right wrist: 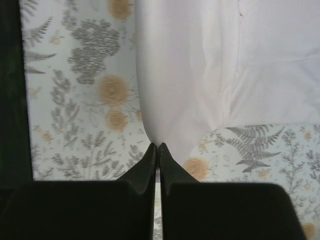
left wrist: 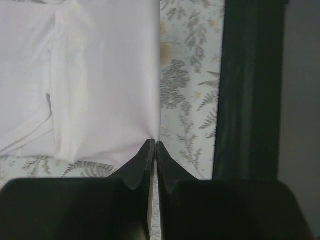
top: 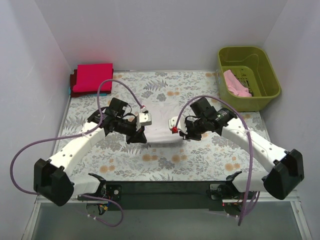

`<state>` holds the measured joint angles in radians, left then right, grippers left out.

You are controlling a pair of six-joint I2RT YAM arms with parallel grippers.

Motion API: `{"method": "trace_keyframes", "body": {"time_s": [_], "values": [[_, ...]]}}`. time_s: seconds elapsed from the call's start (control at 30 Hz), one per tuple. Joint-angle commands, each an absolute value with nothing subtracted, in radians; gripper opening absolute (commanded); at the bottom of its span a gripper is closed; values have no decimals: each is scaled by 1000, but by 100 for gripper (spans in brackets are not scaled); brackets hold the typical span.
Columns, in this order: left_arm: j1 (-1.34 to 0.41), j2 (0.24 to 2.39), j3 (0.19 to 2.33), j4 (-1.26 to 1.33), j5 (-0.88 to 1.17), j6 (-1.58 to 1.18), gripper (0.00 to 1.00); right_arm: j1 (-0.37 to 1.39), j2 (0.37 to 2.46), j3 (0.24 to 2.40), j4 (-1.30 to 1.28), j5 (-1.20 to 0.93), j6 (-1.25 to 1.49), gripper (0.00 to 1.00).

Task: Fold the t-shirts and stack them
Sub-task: Fold the tshirt

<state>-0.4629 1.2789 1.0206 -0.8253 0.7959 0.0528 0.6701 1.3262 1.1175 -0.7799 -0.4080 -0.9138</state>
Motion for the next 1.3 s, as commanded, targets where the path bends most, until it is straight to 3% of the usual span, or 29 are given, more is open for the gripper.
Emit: {"method": "trace_keyframes", "body": {"time_s": [0.0, 0.2, 0.67, 0.97, 1.27], "values": [[-485, 1186, 1051, -1011, 946, 6, 0, 713, 1218, 1101, -945, -508, -865, 1], [-483, 1262, 1160, -1086, 945, -60, 0, 707, 1241, 1193, -996, -486, -928, 1], [-244, 1750, 1431, -965, 925, 77, 0, 529, 1811, 1638, -1020, -554, -1132, 1], [-169, 1925, 1450, -844, 853, 52, 0, 514, 2149, 1913, -1014, -560, -1101, 1], [-169, 2011, 1364, -742, 772, 23, 0, 512, 2281, 1951, -994, -561, -1008, 1]]}}
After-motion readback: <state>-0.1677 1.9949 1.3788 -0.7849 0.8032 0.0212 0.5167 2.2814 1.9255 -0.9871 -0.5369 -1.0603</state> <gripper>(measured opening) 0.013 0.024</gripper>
